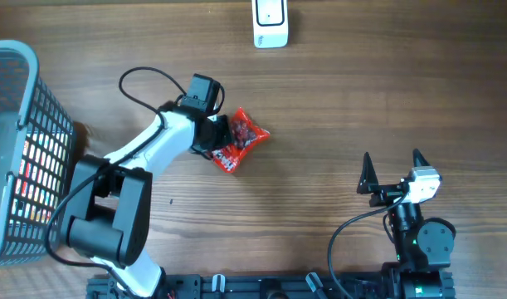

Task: Scan the item barcode
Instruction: 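Carry the red candy bag to table center and release it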

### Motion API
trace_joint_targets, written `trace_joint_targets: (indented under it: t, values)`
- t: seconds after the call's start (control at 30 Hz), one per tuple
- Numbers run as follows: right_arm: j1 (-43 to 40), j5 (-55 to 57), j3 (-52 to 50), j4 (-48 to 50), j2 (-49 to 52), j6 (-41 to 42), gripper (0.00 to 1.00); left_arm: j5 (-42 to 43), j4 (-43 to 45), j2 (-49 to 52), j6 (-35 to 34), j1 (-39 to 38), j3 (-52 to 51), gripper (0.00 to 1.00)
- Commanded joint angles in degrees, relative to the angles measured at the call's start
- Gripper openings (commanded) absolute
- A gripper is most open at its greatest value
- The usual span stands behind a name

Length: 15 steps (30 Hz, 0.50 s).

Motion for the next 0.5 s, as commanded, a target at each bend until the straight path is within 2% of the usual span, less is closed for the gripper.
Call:
trace_joint_targets:
  t: [0.0, 0.13, 0.23, 0.33, 0.47]
  values:
    - [0.1, 0.5, -0.1, 0.2, -0.2, -0.5, 1.0, -0.4, -4.8, -6.3, 3.5, 0.0, 11.0, 0.04]
    - [0.1, 0.5, -0.1, 0.2, -0.2, -0.5, 0.99, -0.3, -5.0, -10.0, 2.1, -0.7, 13.8, 0.04]
    - [0.1, 0.5, -0.1, 0.2, -0.2, -0.5, 1.0, -2.4, -9.2, -5.0, 2.1, -2.5, 11.5, 0.04]
    - [0.1, 0.5, -0.1, 0.2, -0.2, -0.5, 0.99, -4.5, -8.2, 1.3, 0.2, -3.3, 7.8, 0.04]
    - [0.1, 0.5, -0.1, 0.2, -0.2, -0.5, 1.0, 0.6, -4.0, 8.2, 0.0, -4.6, 6.3, 0.04]
